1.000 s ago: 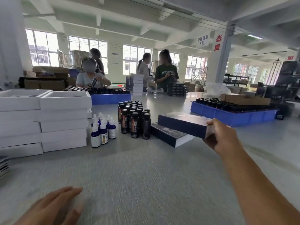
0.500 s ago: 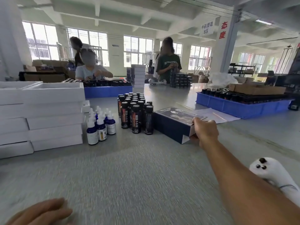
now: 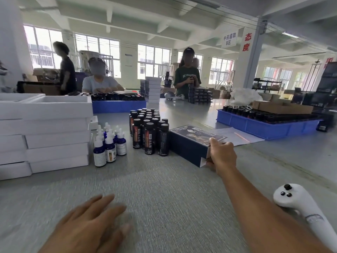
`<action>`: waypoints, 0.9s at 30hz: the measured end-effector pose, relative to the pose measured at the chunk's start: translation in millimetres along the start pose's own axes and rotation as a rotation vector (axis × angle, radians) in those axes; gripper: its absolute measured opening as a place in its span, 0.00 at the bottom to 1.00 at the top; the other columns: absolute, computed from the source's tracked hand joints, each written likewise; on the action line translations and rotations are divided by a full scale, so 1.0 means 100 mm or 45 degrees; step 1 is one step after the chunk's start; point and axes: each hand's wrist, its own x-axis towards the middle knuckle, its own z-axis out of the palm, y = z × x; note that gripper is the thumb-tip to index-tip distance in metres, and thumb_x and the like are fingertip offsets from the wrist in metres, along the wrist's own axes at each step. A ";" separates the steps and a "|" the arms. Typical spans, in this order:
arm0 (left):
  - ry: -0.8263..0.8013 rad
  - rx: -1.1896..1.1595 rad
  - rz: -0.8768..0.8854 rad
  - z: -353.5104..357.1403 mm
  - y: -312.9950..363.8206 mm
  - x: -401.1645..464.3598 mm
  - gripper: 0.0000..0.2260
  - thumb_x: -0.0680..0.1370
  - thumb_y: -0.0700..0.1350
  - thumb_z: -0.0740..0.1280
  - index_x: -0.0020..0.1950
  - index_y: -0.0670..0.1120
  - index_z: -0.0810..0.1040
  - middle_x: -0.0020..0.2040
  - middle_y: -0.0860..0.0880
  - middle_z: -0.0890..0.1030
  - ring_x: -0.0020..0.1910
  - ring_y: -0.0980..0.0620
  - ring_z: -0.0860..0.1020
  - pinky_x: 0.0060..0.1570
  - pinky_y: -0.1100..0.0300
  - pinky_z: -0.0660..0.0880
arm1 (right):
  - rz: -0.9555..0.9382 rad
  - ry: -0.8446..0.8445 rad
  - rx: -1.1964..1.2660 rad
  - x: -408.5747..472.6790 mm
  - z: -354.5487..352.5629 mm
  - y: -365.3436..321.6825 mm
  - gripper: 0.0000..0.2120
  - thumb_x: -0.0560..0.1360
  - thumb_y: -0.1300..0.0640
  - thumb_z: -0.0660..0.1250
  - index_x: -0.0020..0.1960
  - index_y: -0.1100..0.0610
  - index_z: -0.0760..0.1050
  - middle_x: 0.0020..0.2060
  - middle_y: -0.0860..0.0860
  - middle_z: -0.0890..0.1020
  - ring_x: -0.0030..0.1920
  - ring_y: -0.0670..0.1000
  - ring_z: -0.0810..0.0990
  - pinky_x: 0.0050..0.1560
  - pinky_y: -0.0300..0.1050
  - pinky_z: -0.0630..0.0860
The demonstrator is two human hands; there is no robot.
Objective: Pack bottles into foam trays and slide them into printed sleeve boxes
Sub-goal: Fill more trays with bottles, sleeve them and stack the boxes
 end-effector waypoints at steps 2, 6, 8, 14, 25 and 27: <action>-0.104 -0.269 -0.004 0.05 0.12 0.18 0.33 0.61 0.80 0.31 0.64 0.78 0.53 0.72 0.72 0.43 0.75 0.65 0.46 0.74 0.59 0.49 | -0.060 0.027 -0.080 -0.01 0.02 0.04 0.27 0.78 0.37 0.58 0.63 0.60 0.68 0.52 0.59 0.81 0.47 0.59 0.81 0.50 0.57 0.80; -0.066 -0.154 -0.004 0.26 0.16 0.19 0.29 0.72 0.73 0.36 0.71 0.73 0.56 0.77 0.66 0.49 0.76 0.62 0.47 0.74 0.61 0.49 | -0.142 0.054 -0.200 -0.01 0.09 0.05 0.34 0.80 0.33 0.50 0.66 0.63 0.66 0.57 0.61 0.80 0.52 0.61 0.80 0.47 0.53 0.74; 0.001 -0.135 -0.036 0.29 0.15 0.19 0.31 0.70 0.75 0.35 0.70 0.73 0.57 0.76 0.68 0.49 0.76 0.64 0.47 0.73 0.62 0.49 | -0.151 0.040 -0.206 -0.03 0.13 0.03 0.36 0.79 0.32 0.48 0.67 0.64 0.65 0.59 0.62 0.80 0.55 0.63 0.80 0.51 0.55 0.75; -0.050 -0.107 -0.018 0.28 0.14 0.20 0.37 0.64 0.74 0.33 0.70 0.73 0.58 0.76 0.68 0.49 0.76 0.64 0.47 0.73 0.62 0.49 | -0.191 0.011 -0.169 -0.07 0.17 0.03 0.38 0.78 0.30 0.46 0.67 0.63 0.67 0.57 0.61 0.81 0.54 0.62 0.81 0.53 0.58 0.77; -0.061 -0.226 -0.024 0.33 0.15 0.21 0.22 0.78 0.68 0.49 0.71 0.67 0.64 0.77 0.64 0.55 0.76 0.61 0.50 0.74 0.59 0.50 | -0.241 0.020 -0.045 -0.10 0.18 0.15 0.39 0.78 0.29 0.47 0.65 0.63 0.68 0.55 0.62 0.81 0.50 0.60 0.79 0.52 0.55 0.75; -0.031 -0.255 -0.010 0.36 0.13 0.21 0.21 0.79 0.66 0.51 0.71 0.65 0.66 0.76 0.63 0.58 0.76 0.61 0.52 0.74 0.58 0.50 | -0.215 0.083 -0.042 -0.13 0.16 0.16 0.38 0.80 0.32 0.48 0.66 0.67 0.67 0.57 0.65 0.79 0.50 0.61 0.77 0.49 0.52 0.69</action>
